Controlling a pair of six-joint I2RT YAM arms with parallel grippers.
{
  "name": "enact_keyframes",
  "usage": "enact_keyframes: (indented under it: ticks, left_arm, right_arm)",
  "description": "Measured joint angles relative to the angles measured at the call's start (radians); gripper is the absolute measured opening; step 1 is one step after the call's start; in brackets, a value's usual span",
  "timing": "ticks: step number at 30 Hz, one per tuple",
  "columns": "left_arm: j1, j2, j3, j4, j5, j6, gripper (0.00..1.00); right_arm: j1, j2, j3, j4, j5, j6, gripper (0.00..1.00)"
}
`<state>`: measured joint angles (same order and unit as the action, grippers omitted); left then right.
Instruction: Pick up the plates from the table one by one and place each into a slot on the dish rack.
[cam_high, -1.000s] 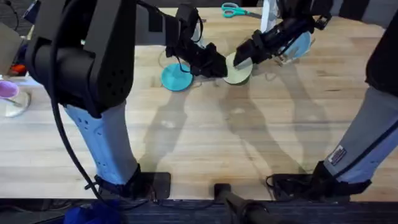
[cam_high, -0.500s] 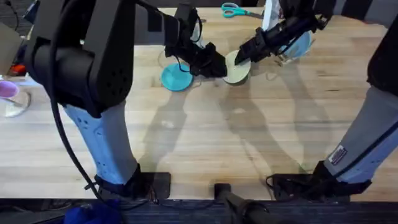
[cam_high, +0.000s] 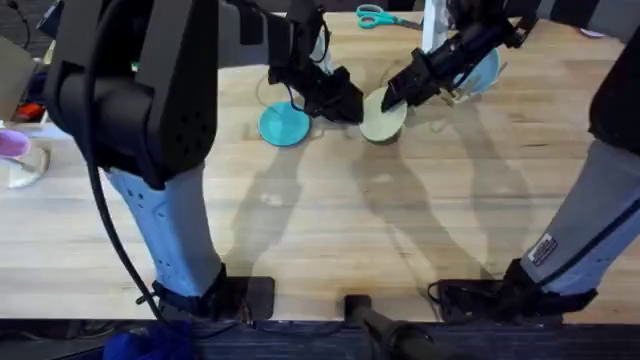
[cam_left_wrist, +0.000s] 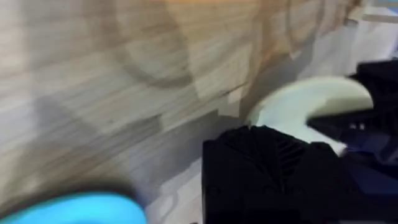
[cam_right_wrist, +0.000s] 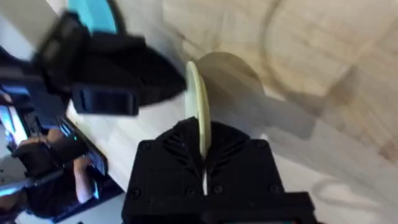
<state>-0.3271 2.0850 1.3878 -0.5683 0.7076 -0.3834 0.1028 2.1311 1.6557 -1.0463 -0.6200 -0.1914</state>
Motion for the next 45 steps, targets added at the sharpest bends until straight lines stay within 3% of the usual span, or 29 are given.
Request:
enact_keyframes:
  ticks: [5, 9, 22, 34, 45]
  left_arm:
    - [0.003, -0.020, 0.076, -0.094, -0.119, 0.083, 0.040]
    - [0.005, -0.116, 0.091, -0.158, -0.187, 0.137, 0.040]
    - [0.005, -0.451, 0.106, -0.457, -0.369, 0.269, 0.040]
    - [0.005, -0.741, 0.106, -0.670, -0.491, 0.302, 0.040]
    - [0.005, -0.911, 0.106, -0.794, -0.580, 0.306, 0.041]
  right_arm:
    - [0.002, -0.016, 0.002, -0.035, 0.028, -0.041, 0.029]
    - [0.004, -0.068, 0.002, -0.034, 0.077, -0.056, 0.029]
    - [0.004, -0.398, 0.002, -0.060, 0.173, -0.072, 0.029]
    - [0.004, -0.699, 0.002, -0.139, 0.420, -0.079, 0.030]
    - [0.004, -0.782, 0.002, -0.173, 0.642, -0.102, 0.031]
